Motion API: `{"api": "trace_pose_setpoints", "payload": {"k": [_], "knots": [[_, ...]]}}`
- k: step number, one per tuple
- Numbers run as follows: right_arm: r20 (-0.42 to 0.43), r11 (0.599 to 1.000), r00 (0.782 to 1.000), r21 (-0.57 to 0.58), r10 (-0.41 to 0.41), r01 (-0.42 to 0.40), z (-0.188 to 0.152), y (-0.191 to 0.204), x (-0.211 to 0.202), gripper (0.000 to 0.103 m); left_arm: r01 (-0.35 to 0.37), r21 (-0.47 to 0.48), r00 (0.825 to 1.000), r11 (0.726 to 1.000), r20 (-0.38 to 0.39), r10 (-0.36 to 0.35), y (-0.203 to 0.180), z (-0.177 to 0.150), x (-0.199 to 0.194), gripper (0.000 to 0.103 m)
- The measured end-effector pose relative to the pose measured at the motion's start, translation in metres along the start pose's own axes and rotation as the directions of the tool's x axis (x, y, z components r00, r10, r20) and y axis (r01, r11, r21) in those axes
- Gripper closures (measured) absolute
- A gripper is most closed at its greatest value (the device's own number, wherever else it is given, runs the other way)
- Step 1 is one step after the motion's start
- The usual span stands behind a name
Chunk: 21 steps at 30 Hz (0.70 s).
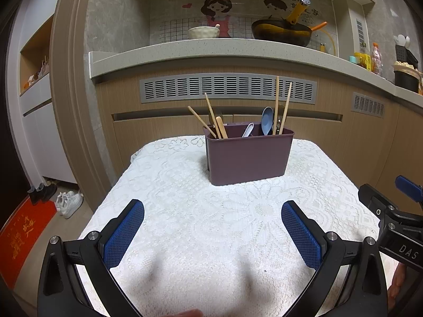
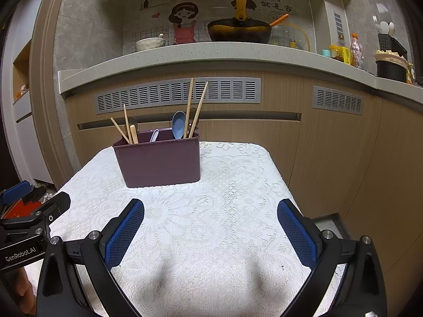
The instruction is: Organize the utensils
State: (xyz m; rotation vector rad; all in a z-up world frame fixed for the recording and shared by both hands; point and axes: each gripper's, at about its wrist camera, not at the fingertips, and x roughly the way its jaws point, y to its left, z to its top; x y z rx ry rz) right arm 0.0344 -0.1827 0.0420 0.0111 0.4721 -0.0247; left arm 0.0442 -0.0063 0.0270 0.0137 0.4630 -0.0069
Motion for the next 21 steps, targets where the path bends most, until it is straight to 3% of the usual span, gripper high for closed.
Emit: {"api": "trace_pose_setpoints", "payload": {"k": [21], "knots": [[-0.001, 1.0, 1.0, 0.0, 0.0, 0.0, -0.0001, 0.0005, -0.0001, 0.003, -0.001, -0.011, 1.0, 1.0, -0.009, 0.001, 0.0024, -0.0003, 0.0006, 0.0]]}}
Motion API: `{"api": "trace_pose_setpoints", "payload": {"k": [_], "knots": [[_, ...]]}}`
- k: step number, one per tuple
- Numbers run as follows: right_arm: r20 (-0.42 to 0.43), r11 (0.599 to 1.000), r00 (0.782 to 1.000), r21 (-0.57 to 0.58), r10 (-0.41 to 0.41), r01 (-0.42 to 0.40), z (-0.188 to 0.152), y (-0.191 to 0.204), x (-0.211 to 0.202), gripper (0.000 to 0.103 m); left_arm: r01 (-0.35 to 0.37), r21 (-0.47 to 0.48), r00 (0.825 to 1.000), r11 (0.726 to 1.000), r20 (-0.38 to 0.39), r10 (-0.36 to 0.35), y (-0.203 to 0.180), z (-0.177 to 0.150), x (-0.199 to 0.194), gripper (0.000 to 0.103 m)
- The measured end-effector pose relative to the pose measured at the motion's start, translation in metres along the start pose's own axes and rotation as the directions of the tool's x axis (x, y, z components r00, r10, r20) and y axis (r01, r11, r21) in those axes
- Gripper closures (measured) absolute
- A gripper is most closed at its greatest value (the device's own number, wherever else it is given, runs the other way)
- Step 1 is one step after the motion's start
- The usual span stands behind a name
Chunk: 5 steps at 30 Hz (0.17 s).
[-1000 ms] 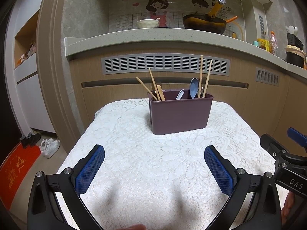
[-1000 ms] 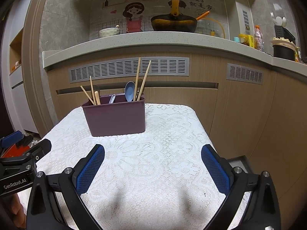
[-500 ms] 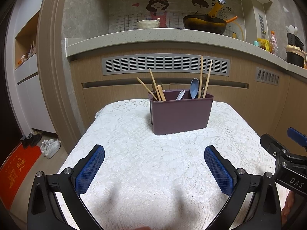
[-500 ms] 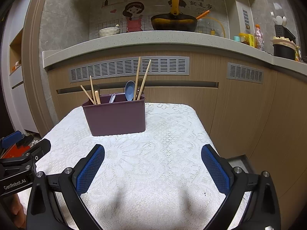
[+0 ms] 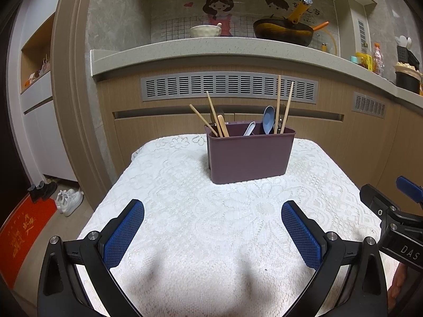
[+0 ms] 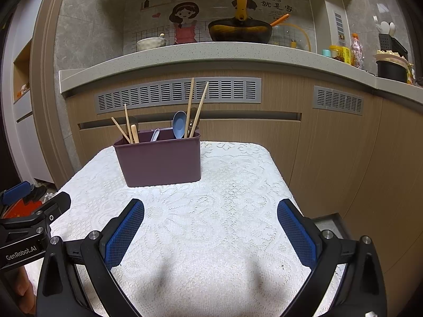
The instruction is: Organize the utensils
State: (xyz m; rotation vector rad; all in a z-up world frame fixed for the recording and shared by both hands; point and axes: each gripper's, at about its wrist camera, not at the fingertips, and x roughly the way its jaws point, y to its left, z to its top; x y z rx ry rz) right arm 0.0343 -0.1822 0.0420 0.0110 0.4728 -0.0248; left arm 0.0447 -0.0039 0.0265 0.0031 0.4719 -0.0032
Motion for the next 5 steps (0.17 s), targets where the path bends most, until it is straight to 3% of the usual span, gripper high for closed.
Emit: {"api": "trace_pose_setpoints", "payload": {"k": [5], "knots": [[-0.003, 1.0, 1.0, -0.002, 0.0, 0.0, -0.0002, -0.0001, 0.0002, 0.003, 0.002, 0.002, 1.0, 1.0, -0.001, -0.002, -0.002, -0.0011, 0.0002, 0.0]]}}
